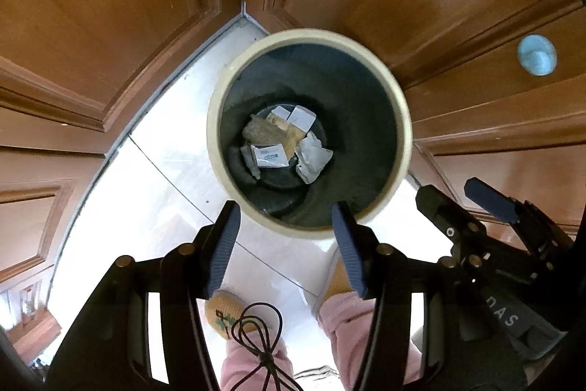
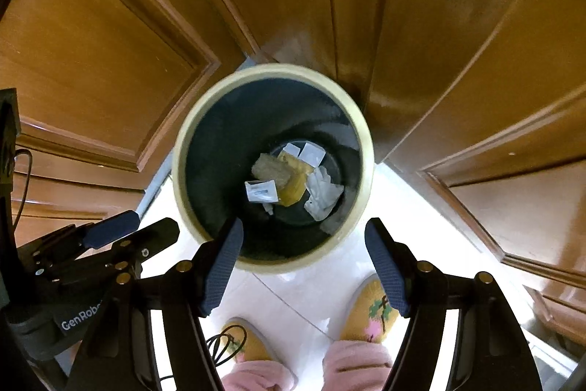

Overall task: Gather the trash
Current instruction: 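Raise both open tools back up toward the counter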

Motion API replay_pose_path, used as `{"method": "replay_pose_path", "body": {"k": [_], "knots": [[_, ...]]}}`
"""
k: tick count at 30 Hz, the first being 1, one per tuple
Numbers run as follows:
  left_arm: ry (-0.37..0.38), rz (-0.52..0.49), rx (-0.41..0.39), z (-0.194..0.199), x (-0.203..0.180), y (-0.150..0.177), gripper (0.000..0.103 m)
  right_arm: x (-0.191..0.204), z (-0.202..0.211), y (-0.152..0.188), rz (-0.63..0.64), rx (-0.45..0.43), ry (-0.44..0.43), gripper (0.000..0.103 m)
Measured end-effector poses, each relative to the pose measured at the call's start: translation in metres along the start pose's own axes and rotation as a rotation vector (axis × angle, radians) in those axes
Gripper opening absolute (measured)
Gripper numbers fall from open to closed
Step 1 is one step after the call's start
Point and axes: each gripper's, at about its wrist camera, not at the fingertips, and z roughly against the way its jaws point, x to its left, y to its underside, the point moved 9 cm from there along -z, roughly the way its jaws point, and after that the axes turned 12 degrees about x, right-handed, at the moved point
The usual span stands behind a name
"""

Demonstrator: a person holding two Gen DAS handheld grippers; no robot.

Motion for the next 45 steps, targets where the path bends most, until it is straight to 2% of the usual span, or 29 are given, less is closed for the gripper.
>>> {"method": "replay_pose_path", "body": {"k": [7,14,19,25,34,39,45], "knots": [[-0.017,0.014,-0.018,0.088,-0.002,0.019,0.049,0.013,0.081,0.013,-0.018,-0.037,0.001,0.071],[-0.045,-0.009,-0.061,0.203,-0.011,0.040,0.049,0.036,0.192,0.025,-0.034,-0.099,-0.014,0.071],[-0.030,-0.044,-0.088,0.283,-0.020,0.055,0.049,0.059,0.277,0.034,-0.019,-0.150,-0.008,0.071],[-0.042,-0.117,-0.179,0.384,-0.031,0.067,0.049,0.089,0.384,0.048,-0.008,-0.246,0.002,0.071],[-0.052,-0.201,-0.343,0.517,-0.043,0.078,0.049,0.138,0.539,0.058,0.004,-0.440,0.084,0.071],[-0.050,-0.208,-0.384,0.567,-0.049,0.075,0.049,0.146,0.608,0.057,0.000,-0.519,0.122,0.071],[-0.041,-0.230,-0.456,0.626,-0.065,0.064,0.050,0.135,0.682,0.051,-0.027,-0.575,0.109,0.071]]}}
